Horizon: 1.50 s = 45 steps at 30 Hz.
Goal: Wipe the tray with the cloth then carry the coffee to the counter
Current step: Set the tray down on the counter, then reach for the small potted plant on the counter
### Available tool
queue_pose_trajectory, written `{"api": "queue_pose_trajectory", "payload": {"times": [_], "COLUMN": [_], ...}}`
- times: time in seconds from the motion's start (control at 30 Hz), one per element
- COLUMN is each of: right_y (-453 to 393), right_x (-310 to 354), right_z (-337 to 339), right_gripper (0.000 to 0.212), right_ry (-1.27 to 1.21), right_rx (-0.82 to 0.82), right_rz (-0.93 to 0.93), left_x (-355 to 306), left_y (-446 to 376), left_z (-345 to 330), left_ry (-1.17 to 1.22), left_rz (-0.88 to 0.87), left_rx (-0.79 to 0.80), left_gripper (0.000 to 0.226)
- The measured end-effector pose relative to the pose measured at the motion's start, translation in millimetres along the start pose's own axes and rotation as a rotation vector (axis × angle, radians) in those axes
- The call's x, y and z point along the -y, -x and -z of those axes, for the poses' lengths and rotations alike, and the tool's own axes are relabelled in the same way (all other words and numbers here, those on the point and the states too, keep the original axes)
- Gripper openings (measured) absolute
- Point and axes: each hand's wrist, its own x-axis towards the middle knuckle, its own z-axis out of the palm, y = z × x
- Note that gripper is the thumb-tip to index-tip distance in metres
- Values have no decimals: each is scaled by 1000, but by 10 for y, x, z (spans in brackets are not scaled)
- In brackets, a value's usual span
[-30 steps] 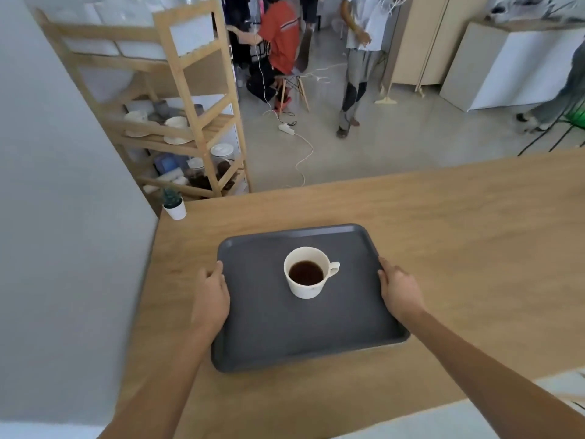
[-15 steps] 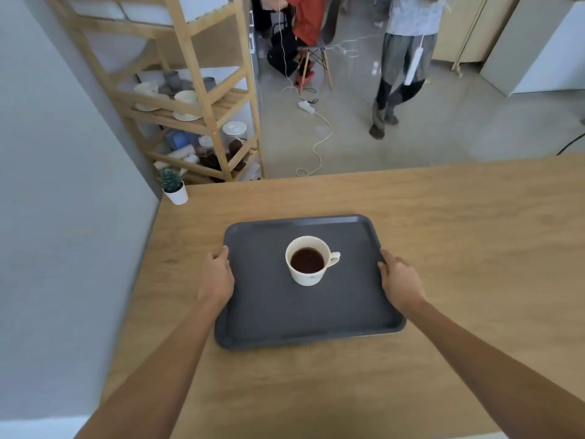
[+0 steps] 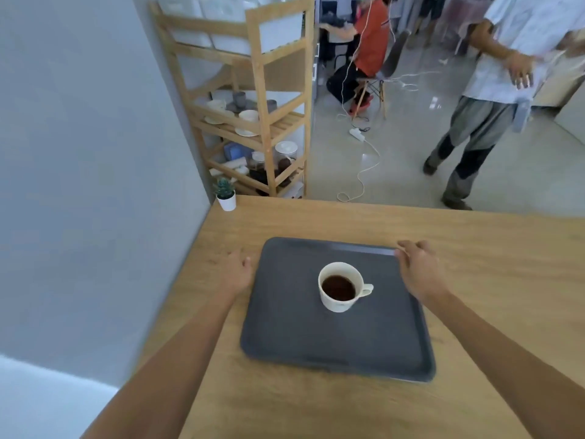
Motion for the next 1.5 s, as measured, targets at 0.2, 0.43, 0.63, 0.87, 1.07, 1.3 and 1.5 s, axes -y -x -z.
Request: {"api": "queue_pose_trajectory", "payload": {"times": [0.2, 0.43, 0.63, 0.87, 1.07, 1.3, 1.5], "right_y": [-689, -1275, -1541, -1671, -1800, -1725, -1433], "right_x": [1197, 2451, 2957, 3023, 2484, 1147, -156], "right_z": [-463, -1350, -1878, -2223, -1827, -855, -123], "right_gripper": [29, 35, 49, 64, 86, 64, 59], "right_ry": [-133, -297, -488, -814, -859, -975, -1029], "right_rx": [173, 431, 568, 694, 638, 368, 188], "right_rz": [178, 105, -47, -192, -217, -351, -441], "left_x": [341, 264, 315, 280, -199, -1450, -2410], "left_y": [-646, -1429, -1867, -2077, -1983, -1545, -944], "left_z": [362, 482, 488, 409, 106, -751, -1659], "left_ry": [169, 510, 777, 890, 879, 879, 797], "left_rz": [154, 244, 237, 213, 131, 85, 30], "left_rx": [-17, -13, 58, 171, 288, 534, 789], "left_gripper": [52, 49, 50, 43, 42, 42, 29]}}
